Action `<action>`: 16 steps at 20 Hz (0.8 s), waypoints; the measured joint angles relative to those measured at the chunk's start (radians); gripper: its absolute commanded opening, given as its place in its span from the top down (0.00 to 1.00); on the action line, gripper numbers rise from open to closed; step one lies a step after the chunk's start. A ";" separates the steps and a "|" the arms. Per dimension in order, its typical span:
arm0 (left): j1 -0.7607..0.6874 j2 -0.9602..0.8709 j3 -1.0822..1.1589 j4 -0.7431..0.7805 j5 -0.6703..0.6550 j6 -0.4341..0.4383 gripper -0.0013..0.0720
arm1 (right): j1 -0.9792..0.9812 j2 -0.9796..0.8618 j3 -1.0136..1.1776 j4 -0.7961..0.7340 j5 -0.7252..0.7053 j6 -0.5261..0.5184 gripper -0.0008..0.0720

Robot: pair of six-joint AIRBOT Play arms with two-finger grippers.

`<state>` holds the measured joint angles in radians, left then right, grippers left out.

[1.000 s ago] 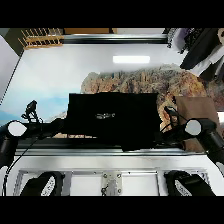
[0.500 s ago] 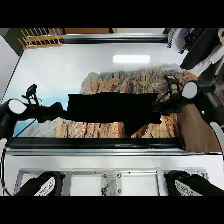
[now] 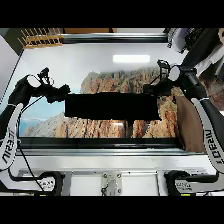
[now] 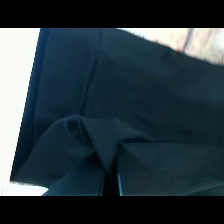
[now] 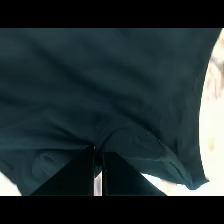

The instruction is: Fold the clothes and pants, and hang the long-sleeved shirts on hangers.

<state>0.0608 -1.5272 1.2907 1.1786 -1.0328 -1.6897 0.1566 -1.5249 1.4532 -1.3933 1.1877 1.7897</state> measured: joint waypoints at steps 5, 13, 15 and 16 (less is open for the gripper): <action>-0.001 -0.124 0.103 -0.001 -0.007 -0.019 0.96 | -0.051 -0.062 0.014 0.001 -0.068 0.063 0.96; -0.023 -0.198 0.128 -0.003 0.073 -0.028 0.96 | -0.079 -0.111 0.018 0.008 -0.188 0.082 0.96; -0.025 -0.203 0.129 -0.003 0.103 -0.029 0.92 | -0.079 -0.126 0.018 0.016 -0.219 0.084 0.94; -0.026 -0.204 0.129 -0.003 0.116 -0.029 0.48 | -0.080 -0.134 0.018 0.024 -0.236 0.085 0.73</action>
<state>0.0349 -1.7317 1.4197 1.1751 -0.9173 -1.7187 0.0769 -1.6592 1.4708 -1.3689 0.9516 1.8751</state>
